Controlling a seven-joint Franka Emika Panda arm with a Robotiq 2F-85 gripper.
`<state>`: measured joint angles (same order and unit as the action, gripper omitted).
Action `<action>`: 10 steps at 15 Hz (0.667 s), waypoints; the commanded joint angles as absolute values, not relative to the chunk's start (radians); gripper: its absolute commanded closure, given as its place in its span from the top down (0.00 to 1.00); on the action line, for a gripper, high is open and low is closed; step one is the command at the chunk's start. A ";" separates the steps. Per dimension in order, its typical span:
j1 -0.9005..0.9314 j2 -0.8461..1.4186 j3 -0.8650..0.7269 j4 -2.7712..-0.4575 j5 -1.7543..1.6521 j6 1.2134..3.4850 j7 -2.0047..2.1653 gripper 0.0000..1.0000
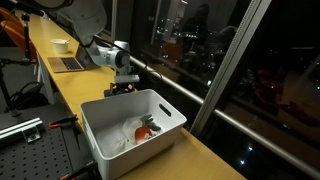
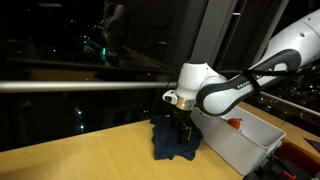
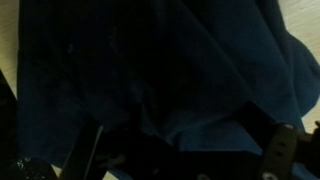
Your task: Remove the items from the white basket, put them on the table and then put the items back in the white basket
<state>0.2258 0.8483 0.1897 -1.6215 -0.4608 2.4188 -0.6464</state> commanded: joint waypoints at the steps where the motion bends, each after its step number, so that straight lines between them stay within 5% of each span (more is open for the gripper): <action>1: 0.211 0.941 0.198 -1.509 -0.421 2.400 -0.710 1.00; 6: 0.196 0.995 0.204 -1.452 -0.377 2.386 -0.763 1.00; 7: 0.196 0.992 0.204 -1.449 -0.371 2.385 -0.767 0.75; 10: 0.199 0.969 0.202 -1.456 -0.367 2.385 -0.765 0.58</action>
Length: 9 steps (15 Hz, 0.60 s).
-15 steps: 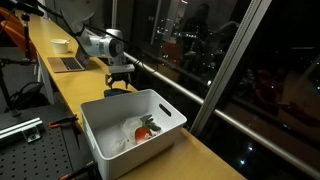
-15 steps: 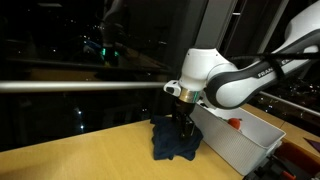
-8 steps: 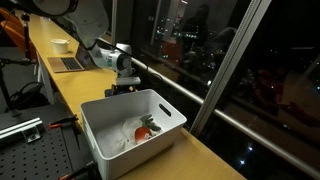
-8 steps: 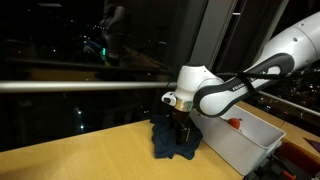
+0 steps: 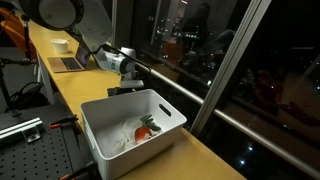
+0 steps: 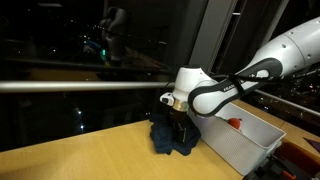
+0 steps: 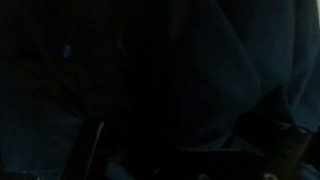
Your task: Remove the items from the white basket, put them on the table and then put the items back in the white basket
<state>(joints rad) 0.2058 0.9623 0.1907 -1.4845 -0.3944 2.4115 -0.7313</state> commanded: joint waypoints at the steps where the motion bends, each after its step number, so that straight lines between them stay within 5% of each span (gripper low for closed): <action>1: 0.198 0.964 0.202 -1.458 -0.367 2.387 -0.765 0.49; 8: 0.219 0.891 0.195 -1.516 -0.380 2.386 -0.737 0.00; 9: 0.223 0.868 0.193 -1.536 -0.385 2.390 -0.730 0.00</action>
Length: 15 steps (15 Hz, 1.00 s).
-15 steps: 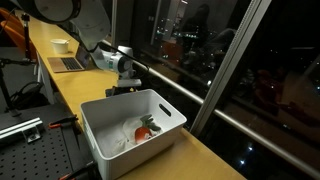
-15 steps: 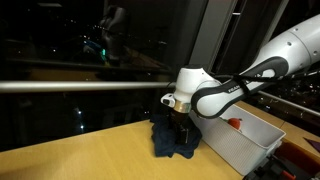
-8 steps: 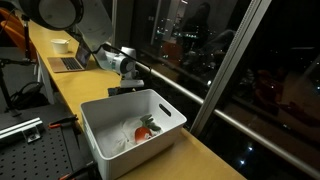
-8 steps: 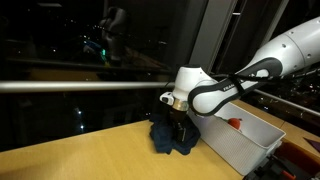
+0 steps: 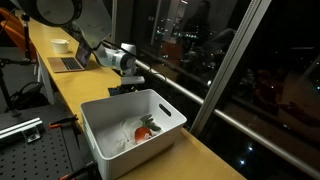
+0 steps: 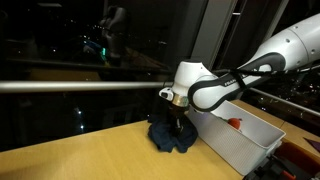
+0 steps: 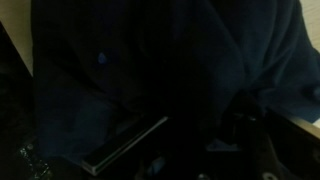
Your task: Remove the items from the white basket, put them on the table and then put the items back in the white basket
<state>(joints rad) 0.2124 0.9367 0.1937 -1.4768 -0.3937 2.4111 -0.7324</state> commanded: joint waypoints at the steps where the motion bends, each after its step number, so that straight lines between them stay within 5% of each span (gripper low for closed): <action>1: 0.226 0.848 0.191 -1.555 -0.388 2.393 -0.724 0.01; 15: 0.115 0.200 0.132 -2.027 -0.397 2.472 -0.603 0.03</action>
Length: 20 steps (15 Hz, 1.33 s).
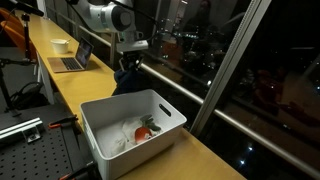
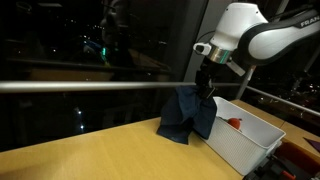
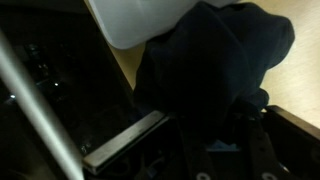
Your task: Remove the items from the white basket, put them on the table and then put the items back in the white basket
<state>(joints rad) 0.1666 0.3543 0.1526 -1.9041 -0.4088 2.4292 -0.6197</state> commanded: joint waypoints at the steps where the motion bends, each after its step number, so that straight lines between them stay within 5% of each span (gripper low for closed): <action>1: 0.089 0.160 0.123 -2.049 -0.383 2.482 -0.609 0.03; 8: -0.052 -0.046 0.002 -2.202 -0.241 2.545 -0.756 0.03; 19: -0.052 -0.029 -0.050 -2.355 -0.185 2.657 -0.777 0.03; 20: -0.051 -0.027 -0.049 -2.364 -0.188 2.662 -0.773 0.37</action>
